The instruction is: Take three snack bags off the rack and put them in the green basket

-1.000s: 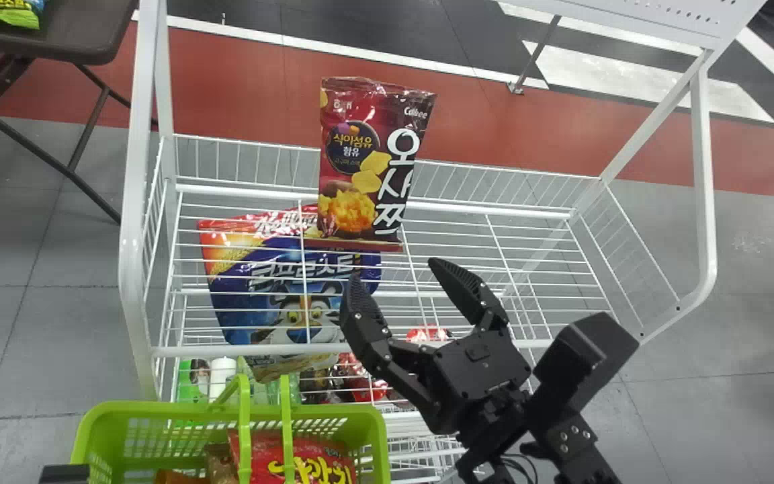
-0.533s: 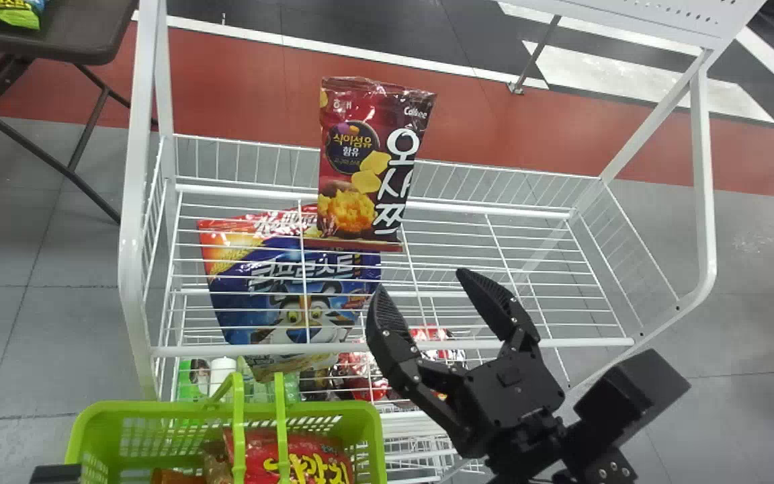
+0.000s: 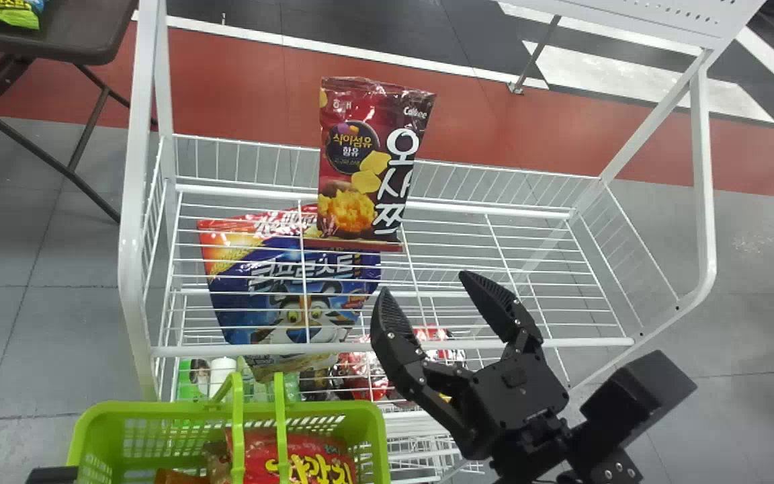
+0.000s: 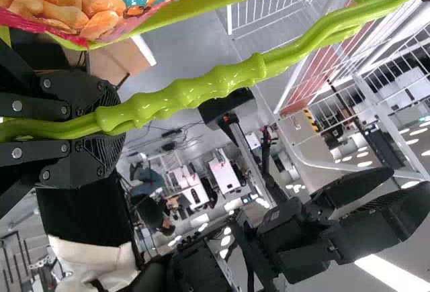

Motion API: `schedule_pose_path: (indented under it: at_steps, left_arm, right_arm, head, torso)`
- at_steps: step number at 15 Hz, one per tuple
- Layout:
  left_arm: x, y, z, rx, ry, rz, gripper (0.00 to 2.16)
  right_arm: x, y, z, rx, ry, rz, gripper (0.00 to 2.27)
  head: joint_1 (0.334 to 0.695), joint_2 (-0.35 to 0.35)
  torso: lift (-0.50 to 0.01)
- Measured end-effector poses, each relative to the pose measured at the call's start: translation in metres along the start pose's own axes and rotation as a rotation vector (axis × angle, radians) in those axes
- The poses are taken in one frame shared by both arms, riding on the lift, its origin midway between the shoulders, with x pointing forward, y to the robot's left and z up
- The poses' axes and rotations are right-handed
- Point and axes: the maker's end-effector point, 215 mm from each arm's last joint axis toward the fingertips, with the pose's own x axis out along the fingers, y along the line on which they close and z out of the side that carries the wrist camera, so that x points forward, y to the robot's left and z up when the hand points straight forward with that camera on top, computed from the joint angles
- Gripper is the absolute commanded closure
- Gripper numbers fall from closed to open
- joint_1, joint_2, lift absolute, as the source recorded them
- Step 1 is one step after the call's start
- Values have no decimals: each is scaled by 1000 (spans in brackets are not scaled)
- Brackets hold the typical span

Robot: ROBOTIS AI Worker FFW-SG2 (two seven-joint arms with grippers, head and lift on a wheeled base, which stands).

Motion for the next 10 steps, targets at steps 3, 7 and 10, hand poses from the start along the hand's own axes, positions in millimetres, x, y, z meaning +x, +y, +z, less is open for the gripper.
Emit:
schedule_pose_path:
  at_steps: [3, 7, 10]
  left_arm:
    - [0, 0, 1, 4, -4, -1, 1700]
    - [0, 0, 1, 3, -4, -3, 1700]
    - [0, 0, 1, 3, -4, -3, 1700]
  right_arm:
    - [0, 0, 2, 0, -5, 1, 70]
    - [0, 0, 3, -1, -10, 0, 76]
    - [0, 0, 4, -2, -14, 1, 76]
  head:
    - [695, -350]
    - [695, -350]
    - [695, -350]
  torso:
    - [-24]
    - [-24]
    - [-24]
